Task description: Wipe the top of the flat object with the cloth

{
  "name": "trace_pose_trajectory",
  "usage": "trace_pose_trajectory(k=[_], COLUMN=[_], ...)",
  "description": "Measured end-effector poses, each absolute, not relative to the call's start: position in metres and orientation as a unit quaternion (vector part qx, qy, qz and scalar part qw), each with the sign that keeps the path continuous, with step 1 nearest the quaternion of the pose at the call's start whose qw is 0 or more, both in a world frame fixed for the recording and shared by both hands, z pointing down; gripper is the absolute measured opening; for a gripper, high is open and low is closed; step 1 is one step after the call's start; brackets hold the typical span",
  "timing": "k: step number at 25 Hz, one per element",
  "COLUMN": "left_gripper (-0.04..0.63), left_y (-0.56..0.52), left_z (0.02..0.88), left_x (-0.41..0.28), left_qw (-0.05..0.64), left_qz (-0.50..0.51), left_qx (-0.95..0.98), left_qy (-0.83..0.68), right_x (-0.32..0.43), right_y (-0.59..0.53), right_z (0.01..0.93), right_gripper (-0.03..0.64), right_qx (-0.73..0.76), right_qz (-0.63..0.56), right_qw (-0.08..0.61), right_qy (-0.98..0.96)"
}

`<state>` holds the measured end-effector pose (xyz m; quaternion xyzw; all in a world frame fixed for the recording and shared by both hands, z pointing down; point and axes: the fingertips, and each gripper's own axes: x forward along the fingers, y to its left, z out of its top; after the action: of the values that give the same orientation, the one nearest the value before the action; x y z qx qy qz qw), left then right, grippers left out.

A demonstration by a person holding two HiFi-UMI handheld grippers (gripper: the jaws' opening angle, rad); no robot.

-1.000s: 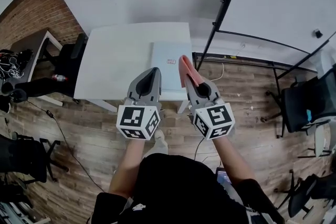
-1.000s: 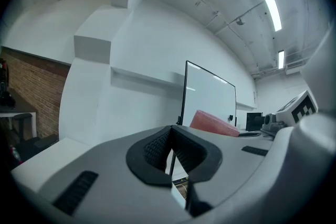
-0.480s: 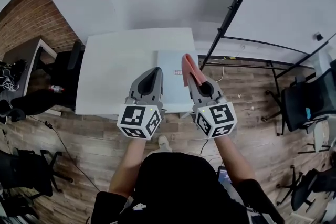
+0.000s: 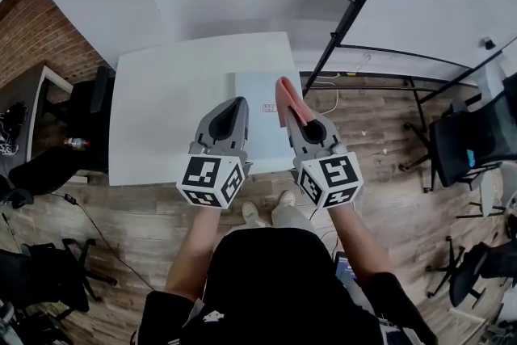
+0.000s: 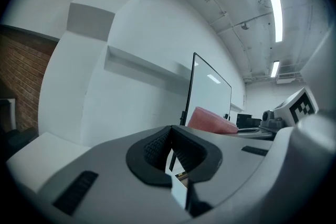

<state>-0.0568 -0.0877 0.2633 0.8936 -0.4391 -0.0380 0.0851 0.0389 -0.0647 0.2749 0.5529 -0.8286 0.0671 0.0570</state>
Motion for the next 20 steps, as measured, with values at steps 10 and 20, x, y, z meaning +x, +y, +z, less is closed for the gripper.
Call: trace_pose_trajectory(k=[10,20], left_gripper=[0.009,0.011], left_y=[-0.116,-0.137], left_z=[0.301,0.379], left_x=[-0.038,-0.031], left_qw=[0.056,0.068], left_qz=[0.02,0.103], left_qx=[0.89,0.884], left_qy=[-0.453,-0.451], right_x=[0.058,0.07], right_y=[-0.099,-0.129], right_z=[0.299,0.332], right_gripper=[0.044,0.044], right_qx=[0.534,0.509], right_qz=[0.087,0.105], right_qw=[0.072,0.105], right_qy=[-0.838,-0.848])
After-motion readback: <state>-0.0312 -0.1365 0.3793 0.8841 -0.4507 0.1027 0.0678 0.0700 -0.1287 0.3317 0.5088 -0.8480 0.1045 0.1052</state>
